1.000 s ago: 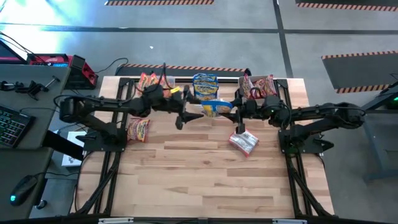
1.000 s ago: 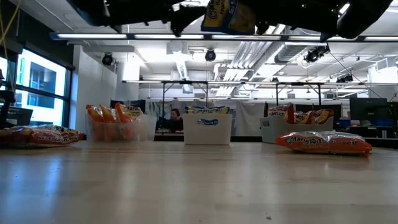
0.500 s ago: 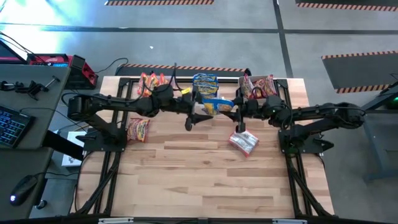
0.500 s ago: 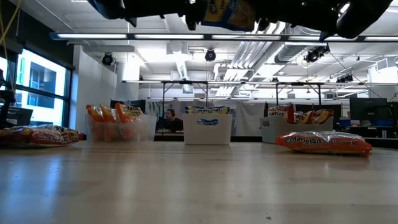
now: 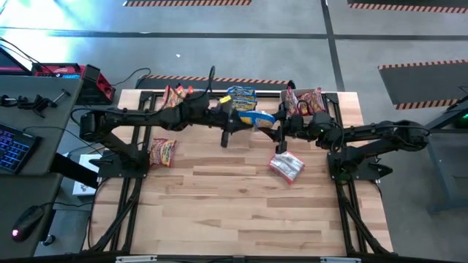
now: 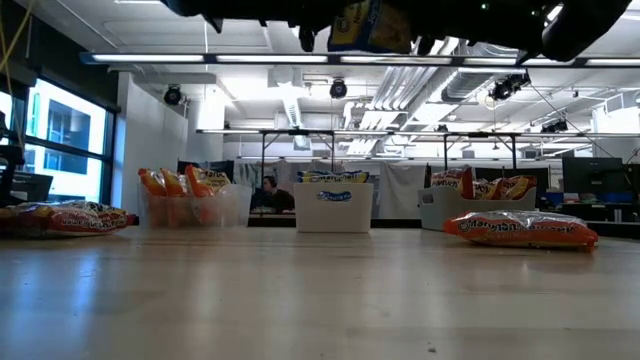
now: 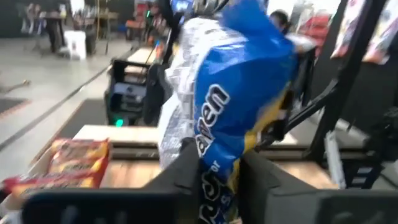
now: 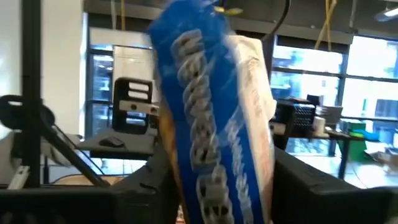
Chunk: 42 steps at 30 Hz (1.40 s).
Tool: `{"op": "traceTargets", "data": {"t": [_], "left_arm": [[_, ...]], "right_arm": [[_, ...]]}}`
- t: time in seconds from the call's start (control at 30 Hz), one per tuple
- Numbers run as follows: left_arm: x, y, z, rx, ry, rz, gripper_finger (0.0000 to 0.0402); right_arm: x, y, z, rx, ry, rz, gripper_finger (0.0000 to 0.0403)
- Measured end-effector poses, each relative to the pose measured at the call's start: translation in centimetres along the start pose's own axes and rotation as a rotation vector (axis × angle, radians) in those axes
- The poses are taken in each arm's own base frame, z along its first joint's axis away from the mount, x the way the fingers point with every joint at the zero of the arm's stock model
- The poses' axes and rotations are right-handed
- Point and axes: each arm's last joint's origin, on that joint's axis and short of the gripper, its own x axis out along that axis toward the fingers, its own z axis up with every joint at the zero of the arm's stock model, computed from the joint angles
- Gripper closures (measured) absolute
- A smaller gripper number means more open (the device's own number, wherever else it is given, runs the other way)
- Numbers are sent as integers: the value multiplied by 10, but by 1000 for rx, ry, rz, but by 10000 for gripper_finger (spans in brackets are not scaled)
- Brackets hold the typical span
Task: Sort Maruchan noodles
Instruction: Put the blue noodle pack into the white bin
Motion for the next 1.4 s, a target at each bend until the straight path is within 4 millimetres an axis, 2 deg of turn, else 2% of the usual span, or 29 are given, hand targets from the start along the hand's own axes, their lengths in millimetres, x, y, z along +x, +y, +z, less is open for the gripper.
{"op": "traceTargets", "data": {"t": [0.1, 0.23, 0.37, 0.5, 0.57, 0.73, 0.9, 1.07, 1.23, 1.4], "left_arm": [[-2, 9, 9, 11, 88, 27, 378], [-9, 20, 25, 14, 248, 87, 383], [-20, 30, 34, 31, 412, 201, 383], [-27, 43, 37, 13, 524, 283, 385], [-28, 53, 31, -18, 616, 302, 385], [-12, 80, 12, -41, 785, 354, 386], [14, 103, -13, -36, 932, 338, 386], [34, 118, -35, -12, 1084, 346, 386], [48, 127, -53, -11, 1195, 339, 386], [55, 132, -66, -21, 1238, 328, 385]], "right_arm": [[-1, 0, -1, 3, 34, -11, 205], [-8, -2, -2, -34, 148, -71, 181], [-21, -6, -1, -74, 301, -238, 180], [-35, -8, -3, -88, 449, -376, 197], [-39, -8, -7, -69, 492, -412, 213], [-44, -7, -17, -38, 539, -421, 265], [-46, -3, -20, -48, 554, -401, 322], [-46, -2, -20, -57, 557, -391, 368], [-46, -2, -21, -68, 561, -387, 394], [-46, -2, -21, -75, 564, -385, 398]]}}
